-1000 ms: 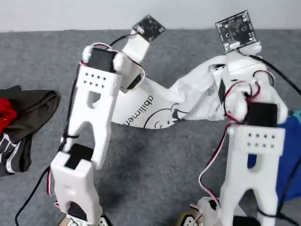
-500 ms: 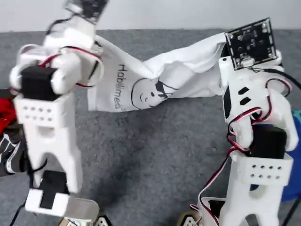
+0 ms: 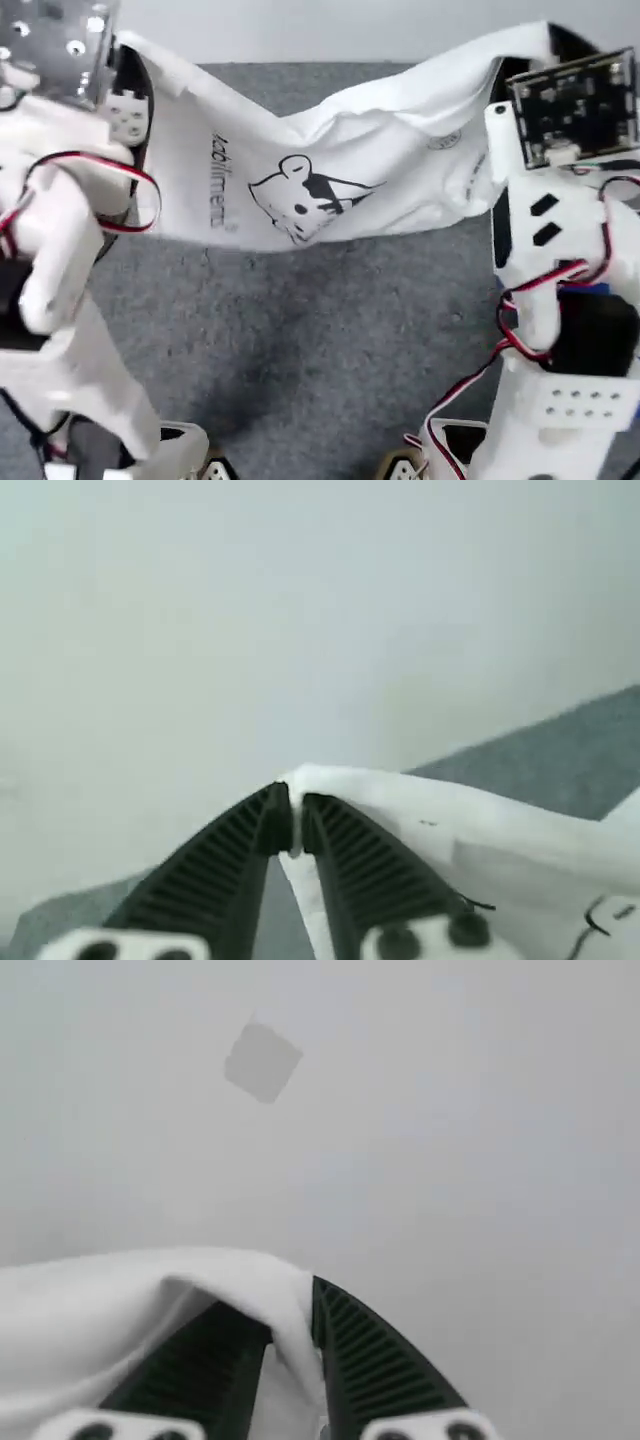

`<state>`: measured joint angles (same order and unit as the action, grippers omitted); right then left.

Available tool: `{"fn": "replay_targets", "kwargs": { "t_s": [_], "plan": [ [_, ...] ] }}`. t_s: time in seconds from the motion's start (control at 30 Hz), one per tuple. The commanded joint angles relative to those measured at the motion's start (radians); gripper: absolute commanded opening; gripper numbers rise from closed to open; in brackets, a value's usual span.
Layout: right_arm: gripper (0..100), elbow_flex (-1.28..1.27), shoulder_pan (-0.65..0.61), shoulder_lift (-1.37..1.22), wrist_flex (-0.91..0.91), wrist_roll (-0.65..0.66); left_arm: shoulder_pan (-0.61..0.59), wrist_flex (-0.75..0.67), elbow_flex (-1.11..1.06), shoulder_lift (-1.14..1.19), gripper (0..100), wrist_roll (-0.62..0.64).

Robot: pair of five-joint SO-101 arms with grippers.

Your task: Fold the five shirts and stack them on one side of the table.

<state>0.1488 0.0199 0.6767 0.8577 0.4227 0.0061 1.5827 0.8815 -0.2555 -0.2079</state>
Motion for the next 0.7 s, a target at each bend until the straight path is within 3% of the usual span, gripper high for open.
{"fn": "replay_targets", "kwargs": {
  "t_s": [0.0, 0.4, 0.67],
  "plan": [
    [1.0, 0.098, 0.05, 0.027, 0.004, 0.003, -0.008, -0.046, 0.024, -0.061, 1, 0.009],
    [1.0, 0.077, 0.073, 0.001, -0.007, 0.002, -0.009, -0.084, -0.048, 0.011, 1, 0.006],
    [1.0, 0.012, 0.073, -0.18, -0.225, 0.005, -0.087, -0.374, -0.085, 0.281, 1, 0.006]
  ]
}}
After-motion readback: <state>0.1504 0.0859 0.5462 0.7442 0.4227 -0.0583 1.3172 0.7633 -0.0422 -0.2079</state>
